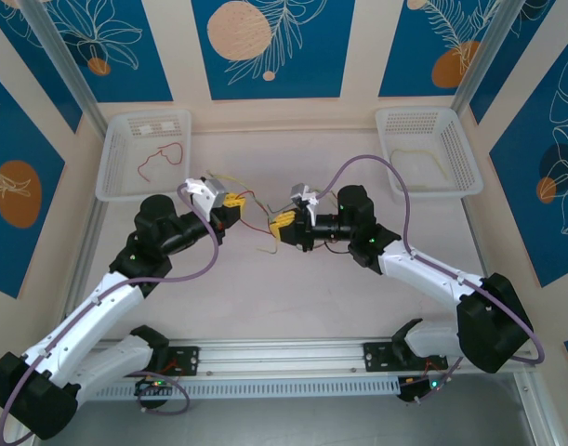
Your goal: Untangle the cables
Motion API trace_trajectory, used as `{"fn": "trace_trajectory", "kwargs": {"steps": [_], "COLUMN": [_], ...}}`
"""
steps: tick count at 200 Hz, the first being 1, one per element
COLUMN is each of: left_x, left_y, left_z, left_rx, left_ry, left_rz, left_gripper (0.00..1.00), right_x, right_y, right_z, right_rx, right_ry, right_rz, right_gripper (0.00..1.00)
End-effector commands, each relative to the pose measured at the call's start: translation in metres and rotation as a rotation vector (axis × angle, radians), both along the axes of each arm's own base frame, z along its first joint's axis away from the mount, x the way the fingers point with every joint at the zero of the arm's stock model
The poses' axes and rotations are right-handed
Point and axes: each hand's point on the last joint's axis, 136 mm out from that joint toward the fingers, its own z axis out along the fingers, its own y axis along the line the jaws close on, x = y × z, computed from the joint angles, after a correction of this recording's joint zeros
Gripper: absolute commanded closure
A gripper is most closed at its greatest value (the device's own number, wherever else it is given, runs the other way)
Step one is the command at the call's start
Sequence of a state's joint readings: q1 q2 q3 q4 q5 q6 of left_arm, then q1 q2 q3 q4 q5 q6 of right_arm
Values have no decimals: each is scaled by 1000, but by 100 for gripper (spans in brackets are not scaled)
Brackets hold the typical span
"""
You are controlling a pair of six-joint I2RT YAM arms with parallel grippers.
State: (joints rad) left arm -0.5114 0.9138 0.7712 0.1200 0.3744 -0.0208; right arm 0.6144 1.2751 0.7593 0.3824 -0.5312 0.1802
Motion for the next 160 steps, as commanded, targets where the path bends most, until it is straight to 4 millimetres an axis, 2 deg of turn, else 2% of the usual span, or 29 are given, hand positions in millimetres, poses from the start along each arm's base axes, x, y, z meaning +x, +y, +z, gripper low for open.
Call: {"fn": "trace_trajectory", "kwargs": {"steps": [1, 30, 34, 40, 44, 54, 60, 67, 78, 85, 101, 130, 160], "left_x": [-2, -3, -3, -3, -3, -4, -3, -4, -4, -4, -3, -3, -1], "left_y": [0, 0, 0, 1, 1, 1, 1, 1, 1, 1, 1, 3, 12], "left_z": [14, 14, 14, 14, 14, 14, 14, 14, 14, 14, 12, 13, 13], "left_rx": [-34, -38, -38, -39, -39, -38, -38, -39, -38, -40, -37, -37, -37], "left_ry": [-35, -32, -34, -35, -34, -36, -35, -37, -36, -35, -31, -36, -55], "left_rz": [-12, -15, -15, -13, -13, -13, -11, -11, -16, -16, -12, -3, 53], "left_gripper": [100, 100, 100, 100, 100, 100, 100, 100, 100, 100, 100, 100, 100], "right_x": [3, 7, 8, 9, 10, 9, 9, 11, 10, 10, 7, 16, 41], "right_y": [-1, -6, -7, -8, -8, -9, -9, -10, -10, -9, -8, -13, -29], "right_z": [16, 16, 16, 16, 16, 17, 18, 18, 19, 21, 23, 22, 13], "right_rx": [26, 21, 20, 20, 19, 26, 27, 26, 29, 34, 41, 32, -14], "right_ry": [-54, -57, -58, -56, -55, -58, -59, -58, -61, -68, -76, -73, -60], "right_rz": [-3, -31, -38, -49, -52, -47, -47, -52, -49, -42, -24, -79, -247], "right_gripper": [92, 95, 93, 84, 82, 91, 91, 87, 88, 100, 100, 100, 100]}}
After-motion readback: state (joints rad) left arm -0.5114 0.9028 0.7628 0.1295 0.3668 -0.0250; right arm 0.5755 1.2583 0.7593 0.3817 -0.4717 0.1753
